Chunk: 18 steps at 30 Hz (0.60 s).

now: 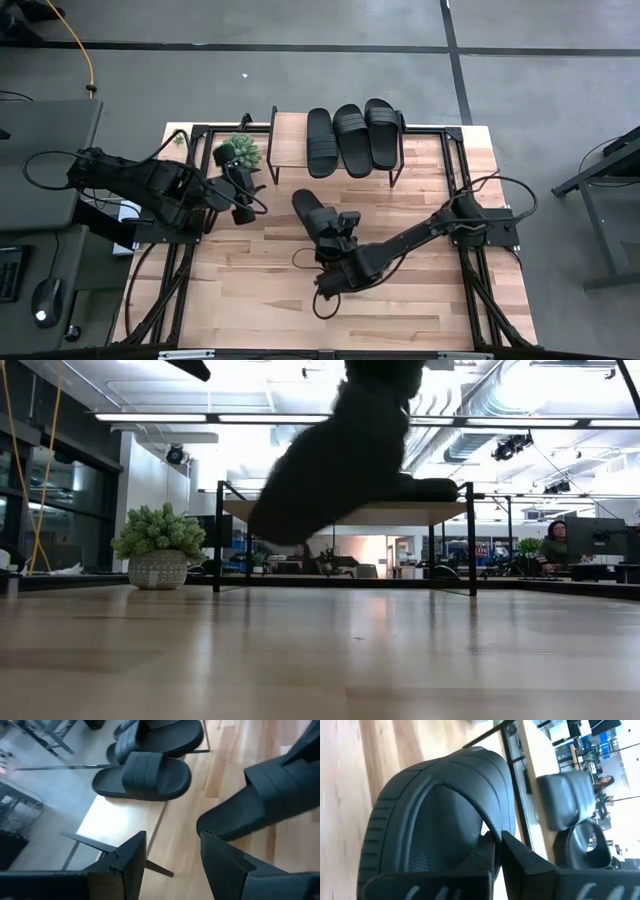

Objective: Pick and place slides into the shelf
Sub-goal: Put the black slide on the shelf

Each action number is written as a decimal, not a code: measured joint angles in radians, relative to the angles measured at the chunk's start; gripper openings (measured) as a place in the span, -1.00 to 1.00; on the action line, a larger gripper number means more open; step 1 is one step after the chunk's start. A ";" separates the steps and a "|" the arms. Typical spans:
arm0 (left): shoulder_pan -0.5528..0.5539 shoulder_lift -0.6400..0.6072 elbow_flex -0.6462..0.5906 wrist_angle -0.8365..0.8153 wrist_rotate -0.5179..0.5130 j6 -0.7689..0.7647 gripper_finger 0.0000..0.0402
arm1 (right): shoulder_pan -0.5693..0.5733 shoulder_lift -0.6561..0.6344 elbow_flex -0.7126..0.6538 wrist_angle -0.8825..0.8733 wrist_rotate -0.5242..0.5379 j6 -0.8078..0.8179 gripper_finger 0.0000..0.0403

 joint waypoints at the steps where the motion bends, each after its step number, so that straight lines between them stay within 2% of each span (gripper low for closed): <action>1: 0.000 -0.004 0.000 0.000 -0.008 0.000 -0.15 | -0.002 0.000 0.019 0.000 0.002 -0.014 -1.00; 8: 0.000 -0.055 0.000 0.002 -0.026 -0.003 -0.15 | -0.019 -0.003 0.162 -0.045 0.052 -0.054 -1.00; 18: 0.000 -0.140 0.001 -0.003 -0.025 -0.012 -0.15 | -0.072 -0.002 0.292 -0.047 0.076 -0.176 -1.00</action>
